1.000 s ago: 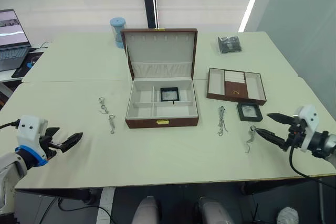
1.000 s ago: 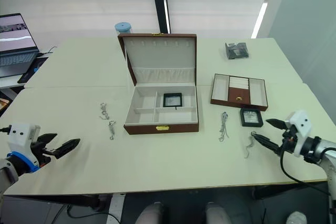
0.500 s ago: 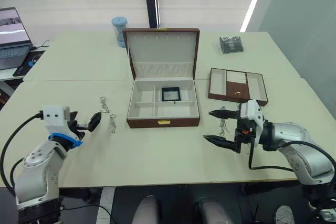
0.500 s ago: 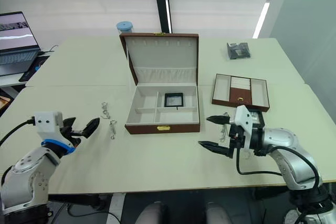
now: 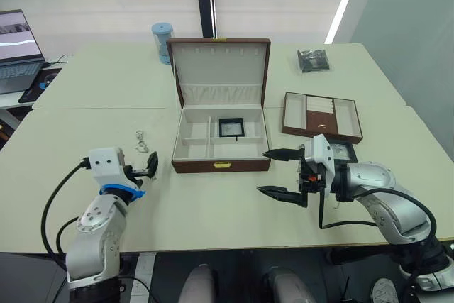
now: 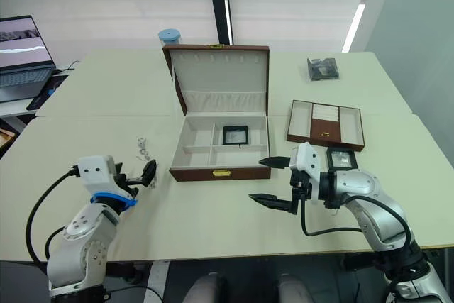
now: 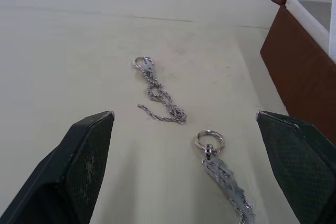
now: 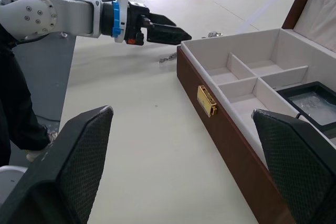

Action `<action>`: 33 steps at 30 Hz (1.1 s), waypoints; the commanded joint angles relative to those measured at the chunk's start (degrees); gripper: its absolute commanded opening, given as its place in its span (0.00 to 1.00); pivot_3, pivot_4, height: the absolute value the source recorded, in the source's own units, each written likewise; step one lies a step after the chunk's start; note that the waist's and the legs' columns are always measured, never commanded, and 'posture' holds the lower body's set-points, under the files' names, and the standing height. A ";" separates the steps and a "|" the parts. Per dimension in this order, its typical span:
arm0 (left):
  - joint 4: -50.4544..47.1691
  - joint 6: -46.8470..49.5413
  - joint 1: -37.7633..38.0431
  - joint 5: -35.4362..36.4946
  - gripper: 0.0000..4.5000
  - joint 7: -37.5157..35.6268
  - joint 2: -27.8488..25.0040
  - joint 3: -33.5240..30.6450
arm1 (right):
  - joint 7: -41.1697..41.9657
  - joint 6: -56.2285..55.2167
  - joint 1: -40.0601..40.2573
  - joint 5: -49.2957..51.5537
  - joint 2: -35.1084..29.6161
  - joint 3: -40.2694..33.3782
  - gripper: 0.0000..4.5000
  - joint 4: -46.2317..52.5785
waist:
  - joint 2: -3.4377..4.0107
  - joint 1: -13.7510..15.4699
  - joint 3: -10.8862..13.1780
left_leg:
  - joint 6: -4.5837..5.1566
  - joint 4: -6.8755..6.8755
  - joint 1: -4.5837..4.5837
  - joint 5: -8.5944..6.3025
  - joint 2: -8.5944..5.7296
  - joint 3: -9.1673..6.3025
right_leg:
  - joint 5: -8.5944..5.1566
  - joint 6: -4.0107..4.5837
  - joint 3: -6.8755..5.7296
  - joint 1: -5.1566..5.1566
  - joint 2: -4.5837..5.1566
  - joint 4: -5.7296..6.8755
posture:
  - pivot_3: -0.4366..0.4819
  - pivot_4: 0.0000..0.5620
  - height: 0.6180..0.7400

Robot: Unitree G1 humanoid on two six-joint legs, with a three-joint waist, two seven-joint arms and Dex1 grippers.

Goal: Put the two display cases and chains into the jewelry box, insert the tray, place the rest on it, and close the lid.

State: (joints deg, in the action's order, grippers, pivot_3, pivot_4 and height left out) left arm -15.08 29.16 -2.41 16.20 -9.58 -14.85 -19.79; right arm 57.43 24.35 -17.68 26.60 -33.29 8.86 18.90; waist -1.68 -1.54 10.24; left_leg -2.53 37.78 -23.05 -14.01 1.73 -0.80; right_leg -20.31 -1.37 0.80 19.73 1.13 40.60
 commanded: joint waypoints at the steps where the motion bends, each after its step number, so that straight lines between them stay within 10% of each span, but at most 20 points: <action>1: -1.23 -1.52 0.47 -3.86 0.99 3.56 0.34 1.98 | -0.13 -0.01 -0.63 0.05 -0.05 -0.06 1.00 1.40 | 0.00 0.01 0.00 | 0.00 0.00 0.00 0.00 0.00 -0.01 | 0.00 0.00 -0.01 0.00 -0.01 0.00 | 0.48 0.27 1.00; 20: 4.45 1.00 1.13 -5.33 0.99 4.99 2.10 4.65 | -0.63 1.31 -0.79 0.53 0.19 -0.38 1.00 2.31 | 0.00 0.02 0.00 | 0.00 -0.02 0.06 0.00 -0.02 -0.03 | 0.00 0.00 -0.03 -0.12 0.00 -0.08 | 0.48 0.27 1.00; 33: 5.98 1.40 1.14 -3.95 0.22 4.58 3.15 3.52 | -0.87 1.62 -0.69 0.69 -0.04 -0.78 1.00 2.17 | 0.06 0.03 -0.03 | 0.00 -0.09 0.12 -0.01 -0.04 -0.03 | 0.00 -0.02 -0.03 -0.20 0.01 -0.21 | 0.48 0.27 1.00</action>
State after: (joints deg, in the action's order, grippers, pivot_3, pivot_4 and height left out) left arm -11.53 29.34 -2.50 11.74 -4.56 -12.37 -16.90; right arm 56.60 26.27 -17.68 26.53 -33.16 9.31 18.98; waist -1.62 -1.51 10.21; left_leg -2.54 37.69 -22.93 -14.01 1.70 -0.83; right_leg -20.31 -1.39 0.77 19.52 1.14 40.39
